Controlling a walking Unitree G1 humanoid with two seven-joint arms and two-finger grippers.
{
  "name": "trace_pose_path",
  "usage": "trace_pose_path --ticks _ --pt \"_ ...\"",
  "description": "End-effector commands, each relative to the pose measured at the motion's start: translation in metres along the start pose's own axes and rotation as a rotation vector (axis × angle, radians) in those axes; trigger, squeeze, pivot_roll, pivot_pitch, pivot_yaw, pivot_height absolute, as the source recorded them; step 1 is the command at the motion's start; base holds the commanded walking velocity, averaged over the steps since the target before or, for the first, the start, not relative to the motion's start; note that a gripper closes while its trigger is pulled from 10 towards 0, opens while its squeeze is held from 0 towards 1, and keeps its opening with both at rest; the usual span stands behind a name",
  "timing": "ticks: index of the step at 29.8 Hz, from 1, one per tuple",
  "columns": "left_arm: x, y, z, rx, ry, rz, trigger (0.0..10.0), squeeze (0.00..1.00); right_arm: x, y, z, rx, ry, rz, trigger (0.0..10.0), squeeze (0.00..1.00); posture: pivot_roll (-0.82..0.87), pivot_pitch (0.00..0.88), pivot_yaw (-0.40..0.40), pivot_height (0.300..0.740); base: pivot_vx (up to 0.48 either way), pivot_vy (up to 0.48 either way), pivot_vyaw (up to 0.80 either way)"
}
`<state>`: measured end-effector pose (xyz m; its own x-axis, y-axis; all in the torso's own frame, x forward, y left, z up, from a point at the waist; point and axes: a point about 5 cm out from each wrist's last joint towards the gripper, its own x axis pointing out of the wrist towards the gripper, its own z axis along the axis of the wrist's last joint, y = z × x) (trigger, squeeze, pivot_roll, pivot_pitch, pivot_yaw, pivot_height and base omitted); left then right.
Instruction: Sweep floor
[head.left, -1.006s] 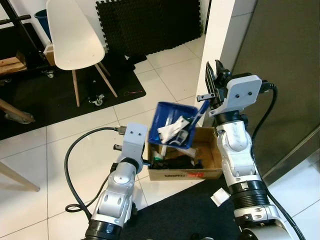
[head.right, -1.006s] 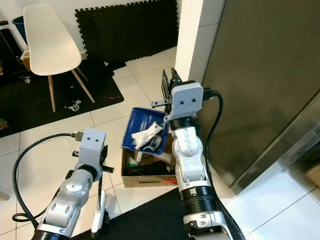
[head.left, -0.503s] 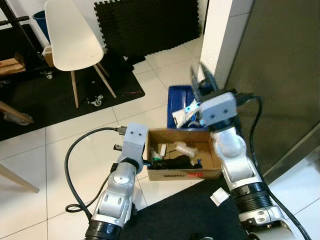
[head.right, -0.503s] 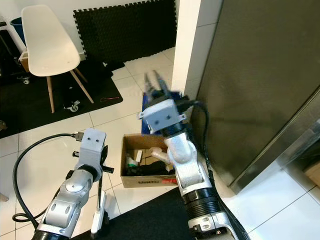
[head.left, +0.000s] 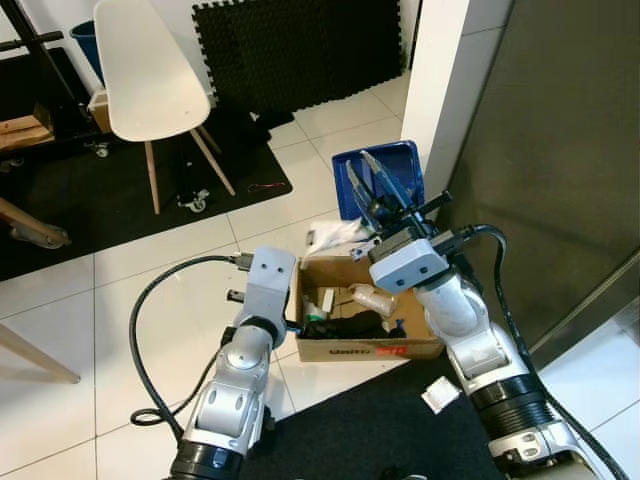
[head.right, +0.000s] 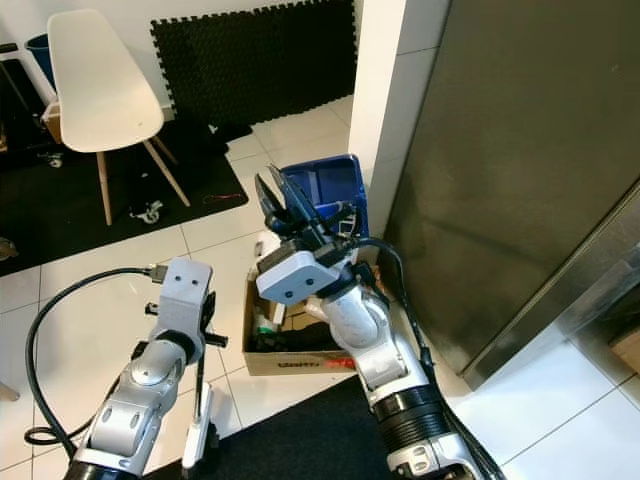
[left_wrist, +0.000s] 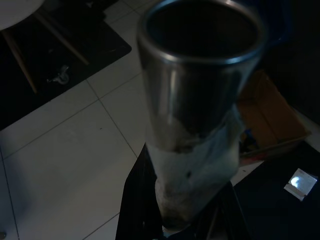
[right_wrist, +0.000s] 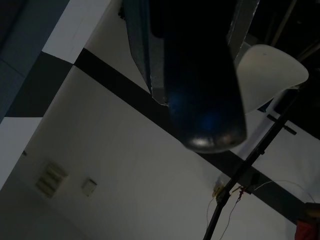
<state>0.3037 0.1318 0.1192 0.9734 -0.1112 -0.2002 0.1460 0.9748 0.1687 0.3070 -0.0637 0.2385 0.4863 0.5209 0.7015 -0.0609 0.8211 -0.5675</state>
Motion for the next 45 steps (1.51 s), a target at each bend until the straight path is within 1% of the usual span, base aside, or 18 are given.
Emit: trace_pose_path --ticks 1,6,12,14,18,22,27,31,32,33,34,35,36,37,38,40,44,45 --pt "-0.001 -0.003 0.0 0.001 -0.002 -0.018 10.0 0.0 -0.003 -0.004 0.01 -0.078 -0.119 0.083 10.0 0.0 0.11 0.139 0.046 0.74 0.0 0.0 0.0" --pt "0.0 -0.005 0.002 0.003 -0.005 -0.027 10.0 0.0 -0.007 -0.004 0.007 -0.138 -0.153 0.15 10.0 0.0 0.11 0.137 0.046 0.74 0.0 0.0 0.0" --pt "0.0 -0.005 0.002 0.003 -0.006 -0.028 10.0 0.0 -0.008 -0.002 0.008 -0.149 -0.169 0.154 10.0 0.0 0.11 0.137 0.046 0.74 0.0 0.0 0.0" --pt "-0.001 -0.002 0.002 0.005 -0.005 -0.021 10.0 0.0 -0.01 0.005 0.009 -0.16 -0.194 0.198 10.0 0.0 0.12 0.137 0.045 0.74 0.0 0.0 0.0" --pt "-0.001 -0.001 0.001 0.005 -0.003 -0.016 10.0 0.0 -0.011 0.005 0.007 -0.172 -0.199 0.23 10.0 0.0 0.12 0.14 0.045 0.74 0.0 0.0 0.0" --pt "-0.001 -0.002 0.001 0.003 -0.002 -0.016 10.0 0.0 -0.011 0.002 0.003 -0.188 -0.188 0.255 10.0 0.0 0.12 0.14 0.045 0.74 0.0 0.0 0.0" --pt "-0.001 -0.003 0.001 0.0 -0.003 -0.019 10.0 0.0 -0.01 -0.013 -0.014 -0.146 -0.073 0.18 10.0 0.0 0.11 0.143 0.042 0.74 0.0 0.0 0.0" --pt "-0.001 -0.003 0.001 0.0 -0.003 -0.019 10.0 0.0 -0.01 -0.014 -0.015 -0.143 -0.066 0.173 10.0 0.0 0.11 0.143 0.042 0.74 0.0 0.0 0.0" --pt "0.0 -0.003 0.001 0.0 -0.003 -0.019 10.0 0.0 -0.008 -0.02 -0.021 -0.099 -0.01 0.107 10.0 0.0 0.12 0.144 0.043 0.74 0.0 0.0 0.0" --pt "0.0 -0.003 0.001 0.0 -0.003 -0.018 10.0 0.0 -0.008 -0.034 -0.035 0.026 0.11 -0.03 10.0 0.0 0.12 0.144 0.044 0.74 0.0 0.0 0.0" --pt "0.0 -0.003 0.001 0.0 -0.003 -0.018 10.0 0.0 -0.008 -0.034 -0.035 0.026 0.11 -0.03 10.0 0.0 0.12 0.144 0.044 0.74 0.0 0.0 0.0" --pt "0.0 -0.003 0.001 0.001 -0.003 -0.018 10.0 0.0 -0.007 -0.042 -0.042 0.123 0.173 -0.12 10.0 0.0 0.12 0.142 0.044 0.74 0.0 0.0 0.0" --pt "0.0 -0.003 0.001 0.001 -0.003 -0.018 10.0 0.0 -0.007 -0.042 -0.042 0.123 0.173 -0.12 10.0 0.0 0.12 0.142 0.044 0.74 0.0 0.0 0.0" --pt "0.0 -0.003 0.001 0.001 -0.003 -0.017 10.0 0.0 -0.006 -0.049 -0.046 0.2 0.211 -0.187 10.0 0.0 0.12 0.142 0.044 0.74 0.0 0.0 0.0" --pt "0.0 -0.003 0.001 0.001 -0.003 -0.017 10.0 0.0 -0.006 -0.049 -0.046 0.2 0.211 -0.187 10.0 0.0 0.12 0.142 0.044 0.74 0.0 0.0 0.0" --pt "0.0 -0.003 0.002 0.002 -0.005 -0.017 10.0 0.0 -0.003 -0.065 -0.052 0.367 0.259 -0.307 10.0 0.0 0.12 0.141 0.045 0.74 0.0 0.0 0.0" --pt "0.0 -0.003 0.002 0.002 -0.005 -0.017 10.0 0.0 -0.003 -0.065 -0.052 0.367 0.259 -0.307 10.0 0.0 0.12 0.141 0.045 0.74 0.0 0.0 0.0" --pt "0.0 -0.003 0.002 0.003 -0.005 -0.018 10.0 0.0 -0.002 -0.069 -0.052 0.41 0.263 -0.328 10.0 0.0 0.12 0.141 0.045 0.74 0.0 0.0 0.0"
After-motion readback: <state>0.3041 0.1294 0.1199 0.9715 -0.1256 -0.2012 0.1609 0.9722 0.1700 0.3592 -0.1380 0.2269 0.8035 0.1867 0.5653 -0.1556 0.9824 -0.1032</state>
